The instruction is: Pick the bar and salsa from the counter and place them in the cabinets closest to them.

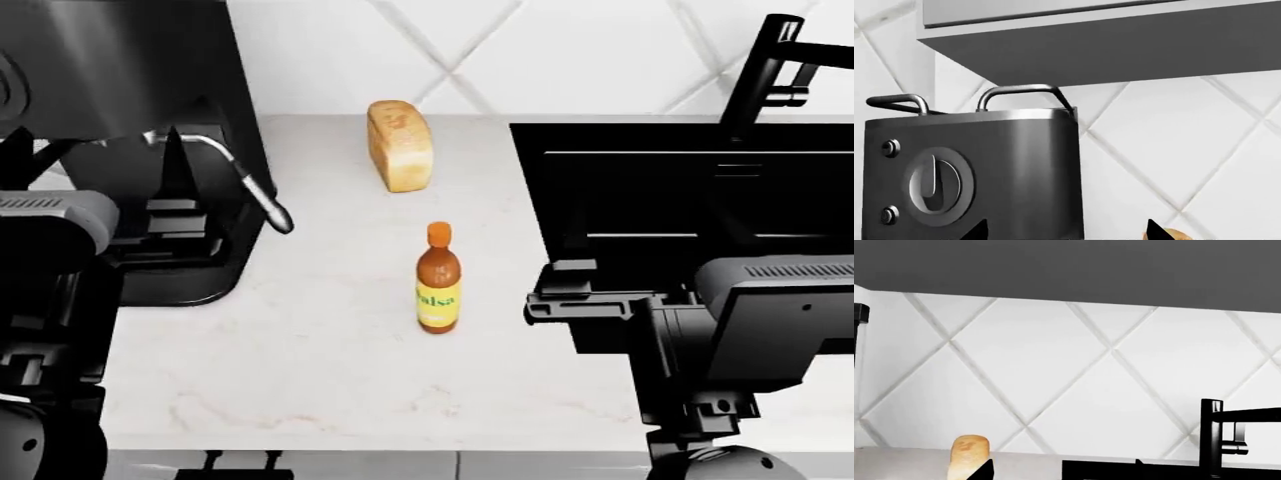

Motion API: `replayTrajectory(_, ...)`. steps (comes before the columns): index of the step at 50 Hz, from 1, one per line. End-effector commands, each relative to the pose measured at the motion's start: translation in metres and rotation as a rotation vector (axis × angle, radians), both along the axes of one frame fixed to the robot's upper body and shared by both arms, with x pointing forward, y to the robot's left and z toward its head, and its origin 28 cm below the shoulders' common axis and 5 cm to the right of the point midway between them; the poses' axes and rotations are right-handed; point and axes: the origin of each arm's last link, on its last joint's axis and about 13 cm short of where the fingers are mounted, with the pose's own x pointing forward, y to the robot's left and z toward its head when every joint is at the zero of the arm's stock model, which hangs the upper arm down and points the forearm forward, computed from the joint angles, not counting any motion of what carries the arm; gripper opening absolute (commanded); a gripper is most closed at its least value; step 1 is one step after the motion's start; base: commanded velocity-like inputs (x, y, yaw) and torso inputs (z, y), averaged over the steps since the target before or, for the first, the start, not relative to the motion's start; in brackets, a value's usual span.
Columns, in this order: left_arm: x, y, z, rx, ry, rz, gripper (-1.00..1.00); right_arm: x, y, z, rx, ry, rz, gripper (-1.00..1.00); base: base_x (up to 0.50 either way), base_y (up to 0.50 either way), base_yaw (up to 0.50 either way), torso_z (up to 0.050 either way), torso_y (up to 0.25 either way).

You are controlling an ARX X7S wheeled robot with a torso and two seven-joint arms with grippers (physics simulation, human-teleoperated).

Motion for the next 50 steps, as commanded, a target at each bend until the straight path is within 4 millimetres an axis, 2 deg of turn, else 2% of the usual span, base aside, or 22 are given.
replayTrajectory(1,0.000,0.000,-0.002,0.000,0.004,0.003,1.00,0.000,0.000,-0.001,0.006,0.003,-0.003,1.00,0.00,0.47,0.00,0.000,0.000)
replayTrajectory(12,0.001,-0.001,-0.001,0.003,0.006,-0.002,1.00,0.002,0.000,-0.001,0.010,0.009,-0.004,1.00,0.00,0.40,0.00,0.000,0.000)
replayTrajectory(26,0.001,-0.001,-0.002,0.000,0.008,-0.006,1.00,0.011,0.007,0.007,0.022,0.069,0.064,1.00,0.00,0.00,0.00,0.000,0.000)
replayTrajectory(45,0.000,0.000,-0.003,-0.004,0.010,-0.002,1.00,0.042,0.021,0.020,-0.052,0.153,0.131,1.00,0.00,0.00,0.00,0.000,0.000)
replayTrajectory(50,-0.001,0.000,-0.004,-0.007,0.010,-0.002,1.00,0.048,0.024,0.016,-0.075,0.199,0.143,1.00,0.00,0.00,0.00,0.000,0.000)
